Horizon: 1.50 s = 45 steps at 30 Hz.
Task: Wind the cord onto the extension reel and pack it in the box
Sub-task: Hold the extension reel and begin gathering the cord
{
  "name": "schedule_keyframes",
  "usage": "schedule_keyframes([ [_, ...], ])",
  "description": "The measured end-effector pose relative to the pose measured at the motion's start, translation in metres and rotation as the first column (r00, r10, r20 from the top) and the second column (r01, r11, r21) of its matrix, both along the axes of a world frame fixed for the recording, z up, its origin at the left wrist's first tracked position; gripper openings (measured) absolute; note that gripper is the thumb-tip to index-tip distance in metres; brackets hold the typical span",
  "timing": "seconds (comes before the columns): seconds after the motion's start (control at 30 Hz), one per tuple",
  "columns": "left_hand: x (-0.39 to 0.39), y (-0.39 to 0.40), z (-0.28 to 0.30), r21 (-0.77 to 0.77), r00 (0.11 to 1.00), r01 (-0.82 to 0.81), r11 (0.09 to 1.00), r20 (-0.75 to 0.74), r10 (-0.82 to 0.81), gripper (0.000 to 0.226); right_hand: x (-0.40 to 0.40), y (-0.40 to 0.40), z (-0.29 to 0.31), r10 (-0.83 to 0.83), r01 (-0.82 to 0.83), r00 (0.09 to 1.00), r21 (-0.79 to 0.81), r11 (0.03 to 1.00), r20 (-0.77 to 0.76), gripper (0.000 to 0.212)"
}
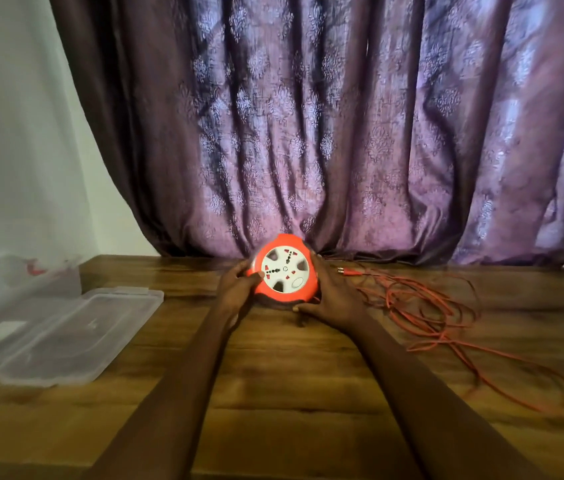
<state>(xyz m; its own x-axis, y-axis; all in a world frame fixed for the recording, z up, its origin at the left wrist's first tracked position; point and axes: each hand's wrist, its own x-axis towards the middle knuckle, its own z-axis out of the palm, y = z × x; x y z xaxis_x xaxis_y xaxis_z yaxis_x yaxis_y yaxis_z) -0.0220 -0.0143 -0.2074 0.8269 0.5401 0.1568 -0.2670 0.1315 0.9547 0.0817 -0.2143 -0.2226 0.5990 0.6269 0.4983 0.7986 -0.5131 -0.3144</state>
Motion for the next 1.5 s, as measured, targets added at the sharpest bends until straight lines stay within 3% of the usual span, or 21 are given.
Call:
schedule_keyframes([
  [0.17, 0.026, 0.008, 0.008, 0.034, 0.981, 0.191, 0.981, 0.008, -0.192, 0.061, 0.023, 0.004, 0.001, -0.09, 0.08, 0.994, 0.153, 0.985, 0.058, 0.128],
  [0.3, 0.052, 0.001, 0.007, -0.105, 0.988, 0.117, 0.988, 0.112, -0.105, 0.051, 0.037, 0.016, -0.001, -0.155, 0.152, 0.988, 0.262, 0.953, -0.008, 0.128],
  [0.37, 0.059, 0.001, 0.009, -0.173, 0.989, 0.092, 0.981, 0.134, -0.069, 0.044, 0.04, 0.019, 0.002, 0.118, 0.016, 0.961, 0.479, 0.878, -0.248, 0.109],
  [0.43, 0.056, 0.006, 0.007, -0.17, 0.992, 0.068, 0.983, 0.119, -0.047, 0.04, 0.046, 0.017, 0.005, 0.352, 0.02, 0.843, 0.678, 0.735, -0.407, 0.074],
  [0.53, 0.052, 0.013, 0.002, -0.18, 0.994, 0.072, 0.981, 0.094, -0.056, 0.04, 0.052, 0.01, 0.012, 0.37, 0.128, 0.794, 0.728, 0.674, -0.482, 0.036],
  [0.6, 0.048, 0.013, 0.0, -0.219, 0.989, 0.105, 0.97, 0.127, -0.078, 0.029, 0.046, 0.009, 0.015, 0.484, 0.091, 0.714, 0.752, 0.653, -0.507, 0.025],
  [0.7, 0.043, 0.011, 0.002, -0.27, 0.979, 0.142, 0.952, 0.178, -0.095, 0.018, 0.027, 0.013, 0.022, 0.598, 0.057, 0.585, 0.764, 0.643, -0.548, 0.025],
  [0.73, 0.041, 0.011, 0.003, -0.264, 0.976, 0.156, 0.952, 0.187, -0.109, 0.017, 0.022, 0.014, 0.025, 0.6, 0.065, 0.578, 0.765, 0.641, -0.552, 0.028],
  [0.87, 0.035, 0.011, 0.005, -0.123, 0.976, 0.191, 0.974, 0.127, -0.176, 0.023, 0.019, 0.008, 0.045, 0.497, 0.063, 0.708, 0.746, 0.663, -0.502, 0.033],
  [1.0, 0.035, 0.002, 0.011, -0.082, 0.979, 0.169, 0.982, 0.125, -0.159, 0.035, 0.02, -0.002, 0.051, 0.487, 0.057, 0.683, 0.704, 0.708, -0.545, 0.032],
  [1.2, 0.038, -0.008, 0.019, 0.031, 0.984, 0.15, 0.988, 0.093, -0.152, 0.042, 0.012, 0.004, 0.058, 0.541, 0.216, 0.629, 0.794, 0.568, -0.558, 0.014],
  [1.33, 0.036, -0.009, 0.023, -0.029, 0.983, 0.155, 0.987, 0.098, -0.152, 0.044, 0.007, 0.013, 0.059, 0.585, 0.308, 0.561, 0.804, 0.508, -0.585, 0.033],
  [1.43, 0.036, -0.003, 0.026, -0.096, 0.992, 0.096, 0.991, 0.095, -0.087, 0.058, 0.002, 0.024, 0.058, 0.676, 0.402, 0.474, 0.822, 0.403, -0.564, 0.045],
  [1.5, 0.035, -0.001, 0.026, -0.074, 0.992, 0.085, 0.994, 0.1, -0.078, 0.055, 0.0, 0.032, 0.057, 0.725, 0.437, 0.451, 0.837, 0.328, -0.52, 0.048],
])
